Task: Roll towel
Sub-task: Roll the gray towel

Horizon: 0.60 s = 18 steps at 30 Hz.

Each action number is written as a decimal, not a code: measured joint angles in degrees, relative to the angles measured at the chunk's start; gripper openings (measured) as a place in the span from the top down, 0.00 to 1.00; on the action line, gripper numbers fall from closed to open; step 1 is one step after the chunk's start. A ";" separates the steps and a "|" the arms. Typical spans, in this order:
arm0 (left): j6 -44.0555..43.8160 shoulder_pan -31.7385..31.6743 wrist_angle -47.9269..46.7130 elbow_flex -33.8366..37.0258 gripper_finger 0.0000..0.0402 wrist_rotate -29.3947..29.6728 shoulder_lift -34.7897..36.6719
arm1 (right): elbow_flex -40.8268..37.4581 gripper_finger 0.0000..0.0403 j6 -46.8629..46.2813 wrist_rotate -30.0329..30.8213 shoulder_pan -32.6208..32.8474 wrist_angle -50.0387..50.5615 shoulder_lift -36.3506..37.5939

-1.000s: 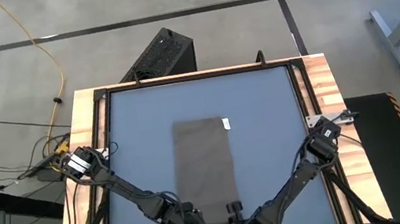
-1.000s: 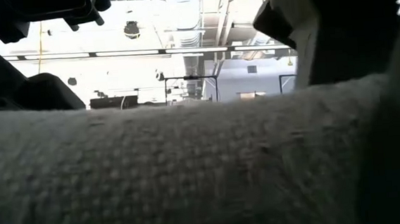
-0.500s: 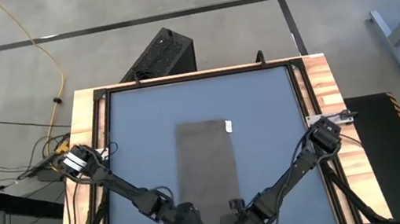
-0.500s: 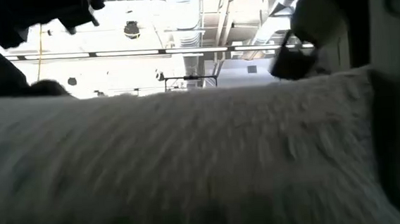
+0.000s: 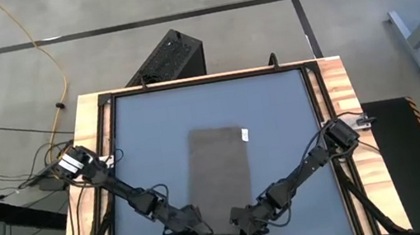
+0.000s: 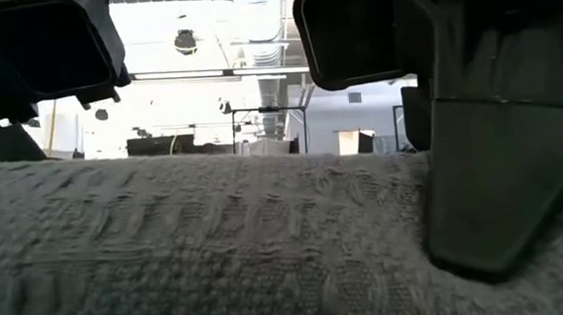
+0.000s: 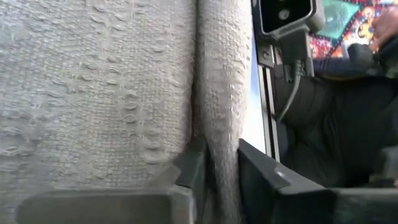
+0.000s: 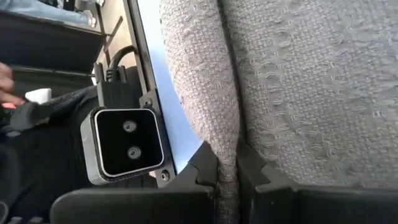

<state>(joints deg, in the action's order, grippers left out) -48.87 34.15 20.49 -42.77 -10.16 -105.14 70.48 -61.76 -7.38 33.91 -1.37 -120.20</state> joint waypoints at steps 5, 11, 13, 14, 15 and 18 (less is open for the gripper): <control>1.89 -2.51 -2.35 -0.41 0.76 -5.80 3.07 | -0.07 0.91 -1.33 0.55 0.01 0.25 -0.09; 6.43 -2.71 -13.06 -0.41 0.77 0.33 13.41 | -0.11 0.91 -1.84 0.84 0.04 0.39 -0.11; 7.04 -2.17 -14.51 -0.41 0.77 5.15 16.99 | -0.15 0.91 -1.85 0.99 0.07 0.34 -0.13; 8.02 -1.40 -13.94 -0.42 0.78 8.46 18.44 | -0.15 0.91 -1.84 0.99 0.07 0.35 -0.13; 9.57 -0.28 -12.21 -0.44 0.78 11.76 19.26 | -0.15 0.91 -1.84 1.03 0.05 0.34 -0.13; 15.51 3.82 -3.07 -0.66 0.80 18.90 17.70 | -0.16 0.91 -1.85 1.01 -0.45 0.34 -0.15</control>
<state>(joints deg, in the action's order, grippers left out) -33.37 37.97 17.42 -43.43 8.75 -87.44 70.31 -63.60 -6.37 33.46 -1.04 -120.36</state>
